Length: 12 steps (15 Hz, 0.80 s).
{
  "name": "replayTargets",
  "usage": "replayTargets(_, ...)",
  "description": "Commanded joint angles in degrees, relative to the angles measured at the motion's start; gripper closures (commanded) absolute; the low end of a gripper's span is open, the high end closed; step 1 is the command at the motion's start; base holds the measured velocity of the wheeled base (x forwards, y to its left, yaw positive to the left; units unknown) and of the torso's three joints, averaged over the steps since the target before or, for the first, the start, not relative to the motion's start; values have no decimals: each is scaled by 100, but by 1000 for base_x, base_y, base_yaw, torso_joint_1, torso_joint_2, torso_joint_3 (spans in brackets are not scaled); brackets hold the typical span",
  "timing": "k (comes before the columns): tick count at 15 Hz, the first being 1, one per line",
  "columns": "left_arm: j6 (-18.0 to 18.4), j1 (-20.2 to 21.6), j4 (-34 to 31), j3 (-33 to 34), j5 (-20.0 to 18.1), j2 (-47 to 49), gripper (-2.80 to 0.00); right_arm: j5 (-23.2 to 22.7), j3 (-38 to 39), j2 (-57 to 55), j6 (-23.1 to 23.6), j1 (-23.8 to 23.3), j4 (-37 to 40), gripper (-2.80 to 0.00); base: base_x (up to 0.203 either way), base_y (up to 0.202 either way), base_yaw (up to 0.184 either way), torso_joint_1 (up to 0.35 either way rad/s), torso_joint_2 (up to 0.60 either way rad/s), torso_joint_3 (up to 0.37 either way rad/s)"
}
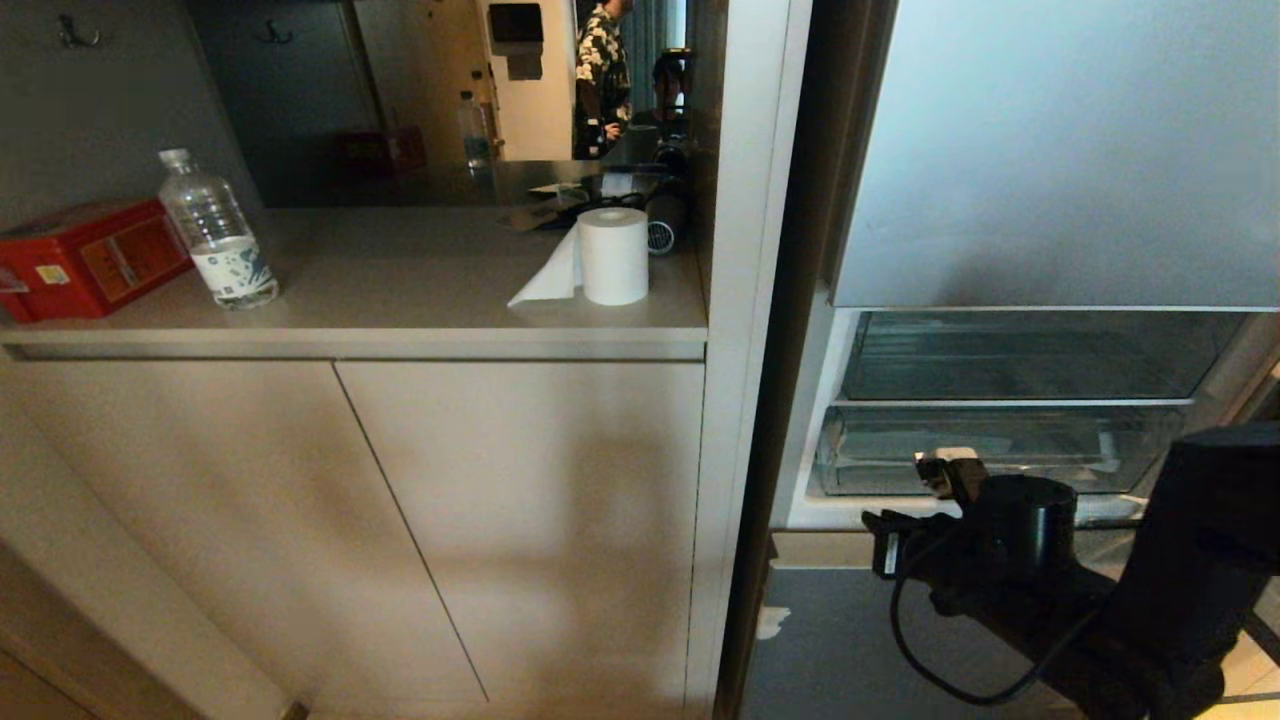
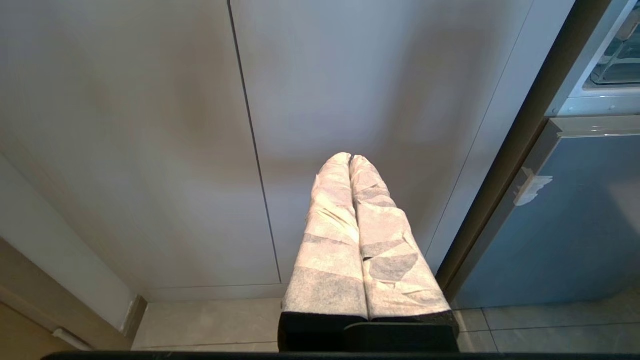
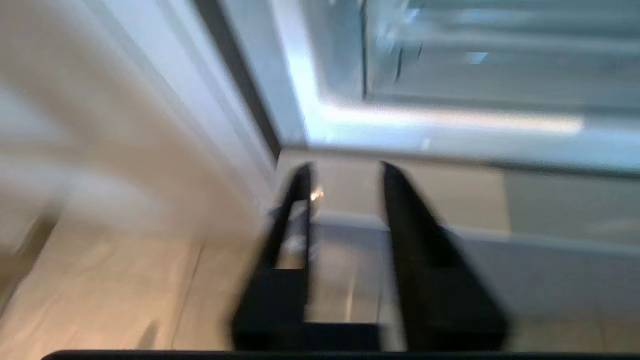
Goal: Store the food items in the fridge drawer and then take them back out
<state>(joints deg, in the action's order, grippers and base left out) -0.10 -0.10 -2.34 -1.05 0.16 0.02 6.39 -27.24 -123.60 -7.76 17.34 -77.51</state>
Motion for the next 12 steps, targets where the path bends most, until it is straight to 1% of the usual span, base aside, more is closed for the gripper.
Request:
replayTargets(1, -2, 1, -3, -1, 2, -11, 0, 444, -438, -385, 2, 78, -136, -280, 0, 0, 0, 0, 0, 0)
replayTargets(2, 1, 1, -3, -1, 2, -11, 0, 533, -546, -438, 3, 85, -148, -280, 0, 0, 0, 0, 0, 0)
replayTargets(8, 1, 1, -3, -1, 2, -11, 0, 557, -1045, -604, 12, 68, -125, -280, 0, 0, 0, 0, 0, 0)
replayTargets(12, 1, 1, -3, -1, 2, -11, 0, 564, -1631, -873, -14, 65, -99, -280, 0, 0, 0, 0, 0, 0)
